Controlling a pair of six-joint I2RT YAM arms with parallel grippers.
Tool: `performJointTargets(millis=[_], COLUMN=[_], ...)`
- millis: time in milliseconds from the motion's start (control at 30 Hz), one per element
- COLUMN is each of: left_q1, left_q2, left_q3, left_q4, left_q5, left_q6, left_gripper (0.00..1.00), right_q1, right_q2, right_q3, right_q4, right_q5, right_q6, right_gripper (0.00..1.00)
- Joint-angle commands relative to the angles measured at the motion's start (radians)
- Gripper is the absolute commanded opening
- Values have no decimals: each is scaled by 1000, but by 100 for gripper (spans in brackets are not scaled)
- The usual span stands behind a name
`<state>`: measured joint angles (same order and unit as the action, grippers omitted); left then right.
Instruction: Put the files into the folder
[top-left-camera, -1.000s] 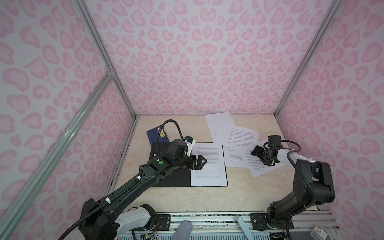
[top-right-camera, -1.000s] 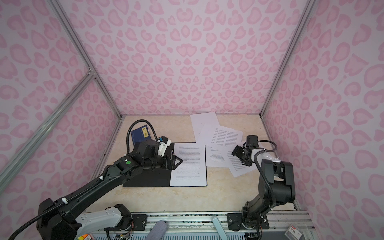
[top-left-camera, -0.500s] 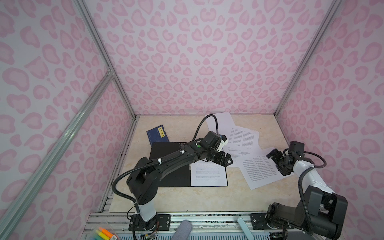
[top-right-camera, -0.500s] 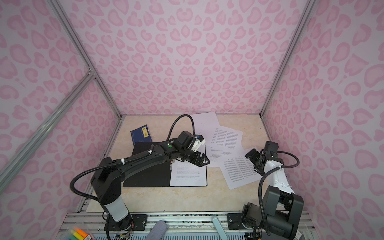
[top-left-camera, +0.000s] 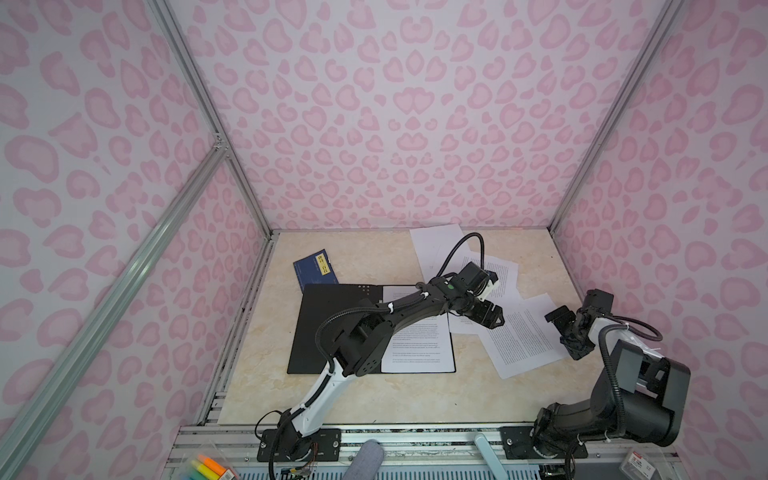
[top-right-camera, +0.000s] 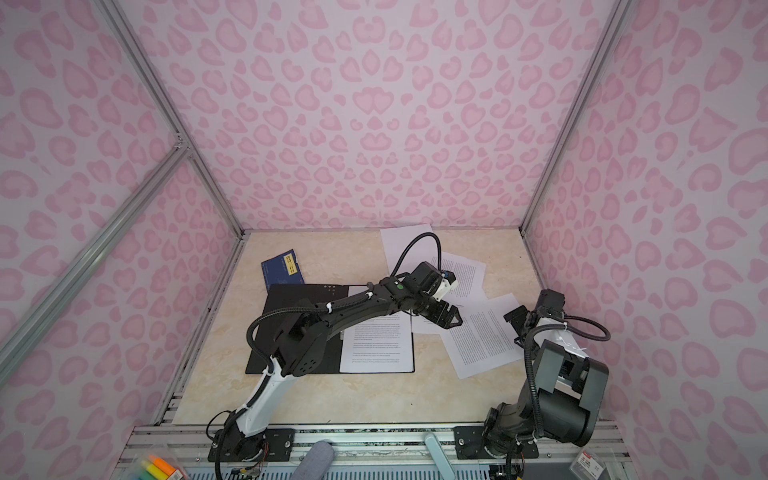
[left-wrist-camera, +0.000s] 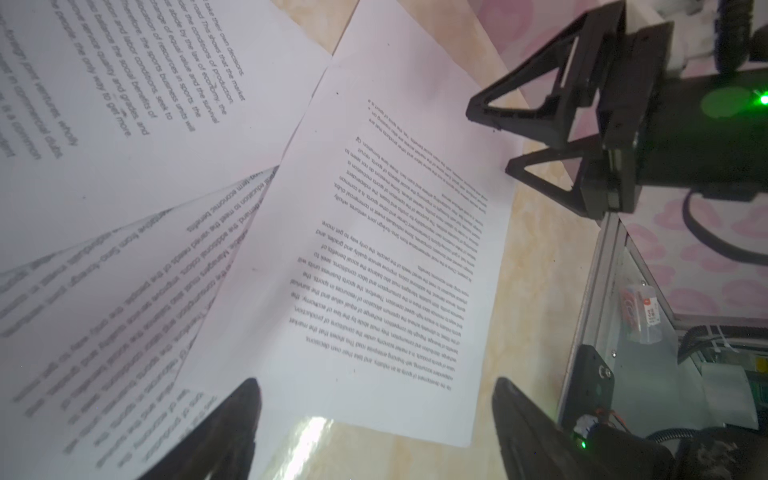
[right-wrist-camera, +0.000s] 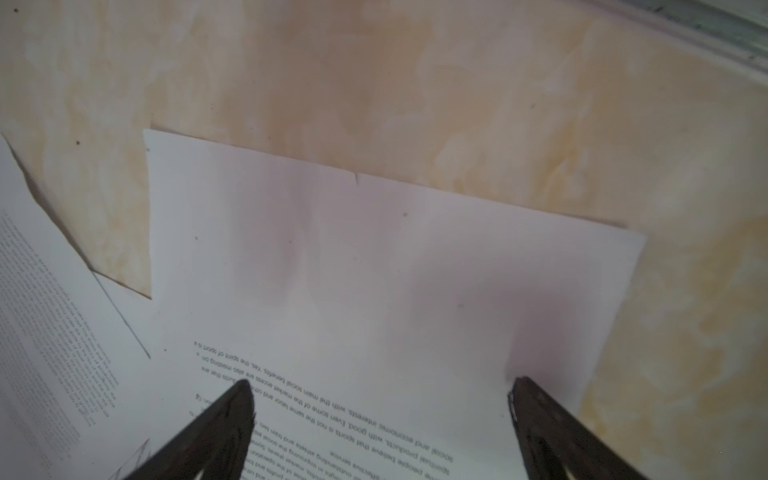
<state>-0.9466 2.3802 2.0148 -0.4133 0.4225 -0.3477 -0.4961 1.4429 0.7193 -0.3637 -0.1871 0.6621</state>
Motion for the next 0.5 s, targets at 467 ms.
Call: performJointTargets(millis=[467], left_q1=[-40], left_q2=[79], left_q3=[-22], left_q4=[-109], left_q5=[51], left_q6=[75], left_gripper=[88], right_q1=[-8], right_q2=[59], right_q3=[-29], right_q4=[93], right_q5=[-82], right_q6=[-36], right_gripper=[96])
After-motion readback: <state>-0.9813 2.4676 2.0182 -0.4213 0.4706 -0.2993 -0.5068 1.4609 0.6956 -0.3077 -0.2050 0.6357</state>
